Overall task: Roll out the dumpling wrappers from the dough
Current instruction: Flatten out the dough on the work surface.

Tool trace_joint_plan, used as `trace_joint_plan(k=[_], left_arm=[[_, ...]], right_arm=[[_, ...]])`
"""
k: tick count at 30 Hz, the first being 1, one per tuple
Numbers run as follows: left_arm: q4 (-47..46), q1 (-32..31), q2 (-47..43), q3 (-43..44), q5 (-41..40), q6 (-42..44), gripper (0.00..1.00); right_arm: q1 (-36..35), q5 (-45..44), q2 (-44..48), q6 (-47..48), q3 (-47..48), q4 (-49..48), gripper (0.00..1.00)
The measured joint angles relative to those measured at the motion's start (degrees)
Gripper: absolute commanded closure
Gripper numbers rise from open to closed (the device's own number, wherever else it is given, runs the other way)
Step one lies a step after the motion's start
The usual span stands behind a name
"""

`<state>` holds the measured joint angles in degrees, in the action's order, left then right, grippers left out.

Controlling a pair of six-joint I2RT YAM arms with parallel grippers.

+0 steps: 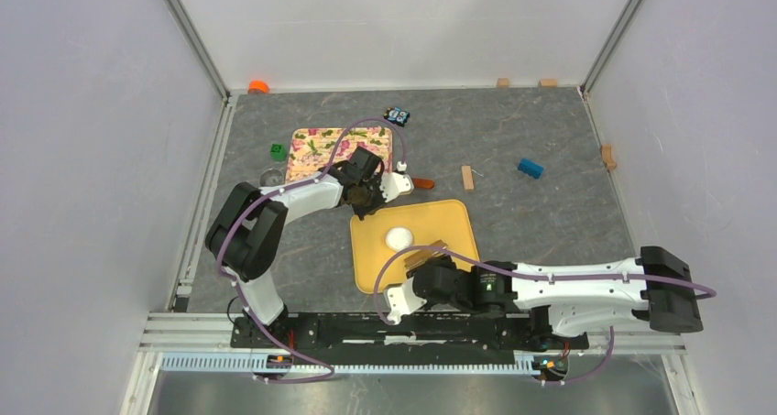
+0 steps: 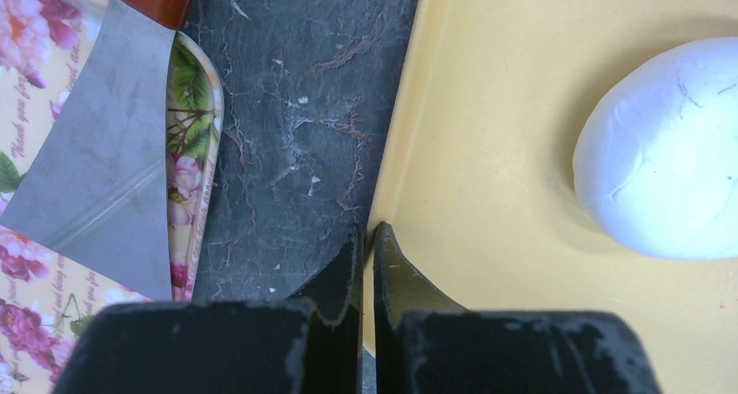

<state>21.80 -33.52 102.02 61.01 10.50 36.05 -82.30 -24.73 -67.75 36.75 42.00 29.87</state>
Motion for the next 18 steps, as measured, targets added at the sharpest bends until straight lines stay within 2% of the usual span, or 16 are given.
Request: trace_joint_plan(k=[10,18], left_arm=[[0.2,0.0,0.1,0.2,0.0,0.0,0.98],[0.8,0.0,0.4,0.7,-0.1,0.0,0.98]], right_arm=[[1.3,1.3,-1.0,6.1,0.1,-2.1,1.0],[2.2,3.6,-0.9,7.9,6.6,-0.1,1.0]])
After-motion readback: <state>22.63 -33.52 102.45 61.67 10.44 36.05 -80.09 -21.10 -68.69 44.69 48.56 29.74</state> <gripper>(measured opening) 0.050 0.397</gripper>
